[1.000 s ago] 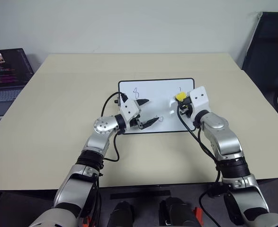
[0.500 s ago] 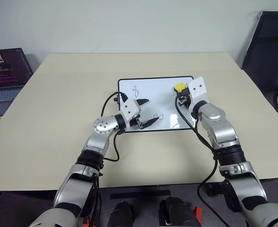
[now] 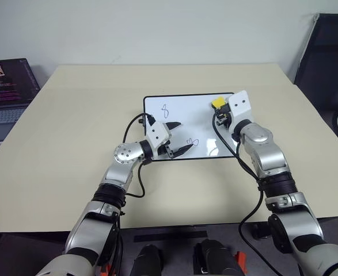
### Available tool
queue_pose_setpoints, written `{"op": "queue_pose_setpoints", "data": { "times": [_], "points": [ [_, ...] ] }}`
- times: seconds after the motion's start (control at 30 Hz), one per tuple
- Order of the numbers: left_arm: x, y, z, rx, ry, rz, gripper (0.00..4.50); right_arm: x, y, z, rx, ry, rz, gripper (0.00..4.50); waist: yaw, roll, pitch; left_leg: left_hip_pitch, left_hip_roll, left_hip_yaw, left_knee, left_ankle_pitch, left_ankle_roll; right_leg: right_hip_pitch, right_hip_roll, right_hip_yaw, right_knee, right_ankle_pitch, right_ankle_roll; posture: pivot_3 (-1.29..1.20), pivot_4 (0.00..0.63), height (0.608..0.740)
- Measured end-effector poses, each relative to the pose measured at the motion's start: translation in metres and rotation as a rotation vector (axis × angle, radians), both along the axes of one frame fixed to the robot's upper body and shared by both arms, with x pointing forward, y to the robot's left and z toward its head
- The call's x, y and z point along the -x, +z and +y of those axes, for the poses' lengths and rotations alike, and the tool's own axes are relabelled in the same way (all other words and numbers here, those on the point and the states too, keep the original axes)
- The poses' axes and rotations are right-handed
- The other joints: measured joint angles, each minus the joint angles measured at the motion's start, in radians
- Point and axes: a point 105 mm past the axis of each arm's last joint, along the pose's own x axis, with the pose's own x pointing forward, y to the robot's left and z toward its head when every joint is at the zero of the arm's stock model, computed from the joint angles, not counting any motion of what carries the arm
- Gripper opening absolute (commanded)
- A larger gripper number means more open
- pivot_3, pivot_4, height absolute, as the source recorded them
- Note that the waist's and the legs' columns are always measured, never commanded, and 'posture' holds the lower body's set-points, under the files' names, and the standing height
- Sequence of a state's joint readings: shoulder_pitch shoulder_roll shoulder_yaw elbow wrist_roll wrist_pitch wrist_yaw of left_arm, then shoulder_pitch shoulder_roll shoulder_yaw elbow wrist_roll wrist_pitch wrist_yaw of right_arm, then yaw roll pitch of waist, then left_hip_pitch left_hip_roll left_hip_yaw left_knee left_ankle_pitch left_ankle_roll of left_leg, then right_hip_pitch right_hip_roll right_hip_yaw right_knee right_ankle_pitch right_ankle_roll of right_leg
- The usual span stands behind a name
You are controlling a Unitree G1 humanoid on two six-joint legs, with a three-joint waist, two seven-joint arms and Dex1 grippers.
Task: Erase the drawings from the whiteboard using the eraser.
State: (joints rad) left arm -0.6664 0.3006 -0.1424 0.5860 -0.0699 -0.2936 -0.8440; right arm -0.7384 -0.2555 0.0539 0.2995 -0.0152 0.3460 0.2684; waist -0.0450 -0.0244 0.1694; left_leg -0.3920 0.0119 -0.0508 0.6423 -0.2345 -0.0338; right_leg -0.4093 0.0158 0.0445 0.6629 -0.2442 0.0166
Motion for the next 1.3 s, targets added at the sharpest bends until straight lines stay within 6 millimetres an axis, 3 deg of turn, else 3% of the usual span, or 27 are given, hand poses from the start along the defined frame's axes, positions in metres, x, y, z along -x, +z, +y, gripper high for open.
{"op": "queue_pose_setpoints", "data": {
  "times": [0.27, 0.53, 0.73, 1.0, 1.3],
  "points": [
    [0.000, 0.001, 0.000, 0.000, 0.003, -0.005, 4.50, 0.029, -0.027, -0.005, -0.037, 0.003, 0.082, 1.21, 0.001, 0.000, 0.000, 0.000, 0.000, 0.000, 0.000, 0.000, 0.000, 0.000, 0.000, 0.000, 0.000, 0.000, 0.000, 0.00, 0.150, 0.740],
    [-0.001, 0.002, 0.000, 0.000, 0.003, -0.007, 4.50, 0.037, -0.029, -0.011, -0.040, -0.012, 0.115, 1.21, 0.005, 0.000, 0.000, -0.001, 0.000, 0.000, 0.000, 0.000, 0.000, 0.000, 0.000, -0.001, -0.001, 0.000, 0.000, 0.00, 0.150, 0.740],
    [-0.002, 0.004, -0.002, 0.001, 0.000, -0.012, 4.50, 0.031, -0.024, -0.011, -0.041, -0.011, 0.101, 1.21, 0.008, 0.000, 0.000, 0.000, 0.000, 0.000, 0.000, 0.000, 0.000, 0.000, 0.000, 0.000, -0.001, 0.000, 0.000, 0.00, 0.150, 0.740],
    [-0.002, 0.004, -0.004, 0.005, -0.004, -0.010, 4.50, 0.008, 0.002, -0.012, -0.039, -0.018, 0.021, 1.21, 0.006, 0.000, 0.001, -0.003, 0.000, 0.000, -0.001, 0.000, 0.000, -0.002, 0.000, 0.000, -0.002, 0.000, 0.001, 0.00, 0.150, 0.740],
    [-0.002, 0.004, -0.003, 0.004, -0.004, -0.010, 4.50, 0.000, 0.005, -0.010, -0.042, -0.009, -0.002, 1.21, 0.005, 0.000, 0.001, -0.004, 0.000, 0.000, -0.001, 0.000, 0.000, -0.004, 0.000, 0.000, -0.001, 0.000, 0.001, 0.00, 0.150, 0.740]
  ]
}}
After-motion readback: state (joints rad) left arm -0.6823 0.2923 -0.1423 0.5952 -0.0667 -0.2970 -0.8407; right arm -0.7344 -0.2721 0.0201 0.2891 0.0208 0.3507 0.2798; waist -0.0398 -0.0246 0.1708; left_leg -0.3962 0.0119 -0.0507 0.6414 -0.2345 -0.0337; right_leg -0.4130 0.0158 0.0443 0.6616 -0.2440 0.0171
